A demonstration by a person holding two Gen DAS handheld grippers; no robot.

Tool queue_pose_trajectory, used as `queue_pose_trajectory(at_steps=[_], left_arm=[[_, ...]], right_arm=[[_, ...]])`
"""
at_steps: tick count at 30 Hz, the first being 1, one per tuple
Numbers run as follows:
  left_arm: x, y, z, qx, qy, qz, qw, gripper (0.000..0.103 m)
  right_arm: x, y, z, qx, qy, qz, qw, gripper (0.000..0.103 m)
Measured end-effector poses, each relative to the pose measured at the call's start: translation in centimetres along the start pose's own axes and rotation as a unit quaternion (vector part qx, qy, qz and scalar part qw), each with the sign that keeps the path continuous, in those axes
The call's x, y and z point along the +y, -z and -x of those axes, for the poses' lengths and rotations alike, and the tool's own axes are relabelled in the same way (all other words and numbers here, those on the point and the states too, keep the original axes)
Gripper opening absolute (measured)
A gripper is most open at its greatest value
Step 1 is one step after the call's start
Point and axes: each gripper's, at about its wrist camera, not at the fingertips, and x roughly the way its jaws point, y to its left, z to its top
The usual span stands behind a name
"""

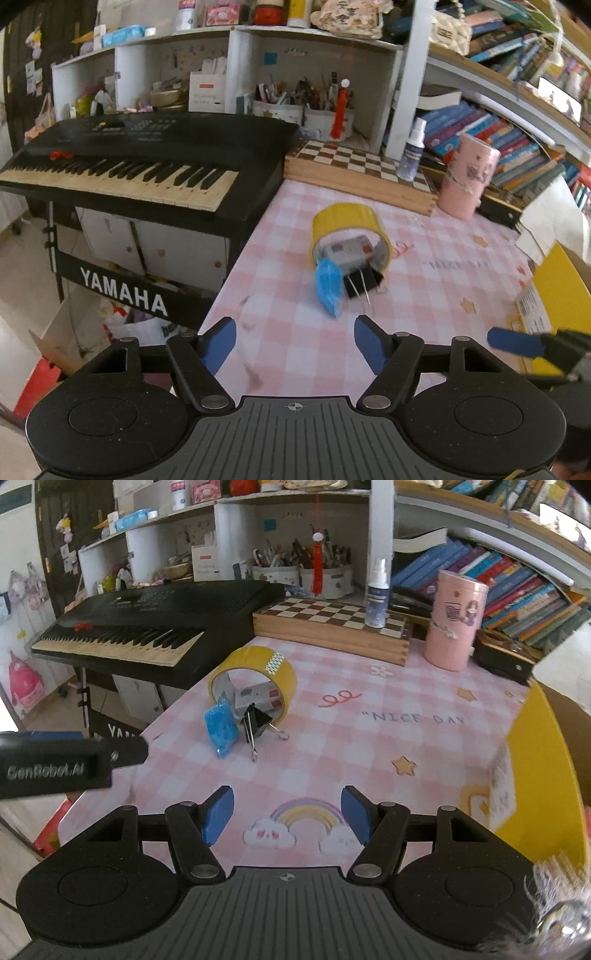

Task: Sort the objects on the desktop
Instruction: 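Reach the left tool to the blue pouch while the right tool approaches the black binder clip, then grasp the blue pouch with the left tool while the right tool grasps the binder clip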

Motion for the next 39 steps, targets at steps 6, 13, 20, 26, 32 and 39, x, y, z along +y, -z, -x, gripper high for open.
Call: queue_pose_trajectory(at_steps=[6,13,20,26,32,39], left_arm=[[0.3,-1.0,-3.8,0.025,0.019,0.025,0.9992,0.059],[0.1,-2.7,-7.8,0.040,0.045,0.056,0.9966,0.054],[0.2,-3.2,-10.8,0.065,0.059,0.076,0.9932,0.045],[0.6,-3.0,-11.7,0.089,0.077,0.085,0.9894,0.025],[2.7,-2.6,-9.7,0.082,0.078,0.100,0.9885,0.023],[4.2,-1.3,-7.4,0.087,0.069,0.124,0.9861,0.023]], right_arm=[[-0.5,-1.6,-3.3,0.013,-0.009,0.020,1.000,0.063],[-1.0,-3.3,-6.7,0.020,-0.021,0.031,0.999,0.063],[-0.4,-4.1,-8.7,0.025,-0.035,0.056,0.997,0.061],[0.3,-4.8,-10.0,0.029,-0.050,0.082,0.995,0.057],[1.0,-5.2,-11.4,0.028,-0.058,0.100,0.993,0.050],[1.4,-4.7,-13.1,0.040,-0.071,0.117,0.990,0.043]])
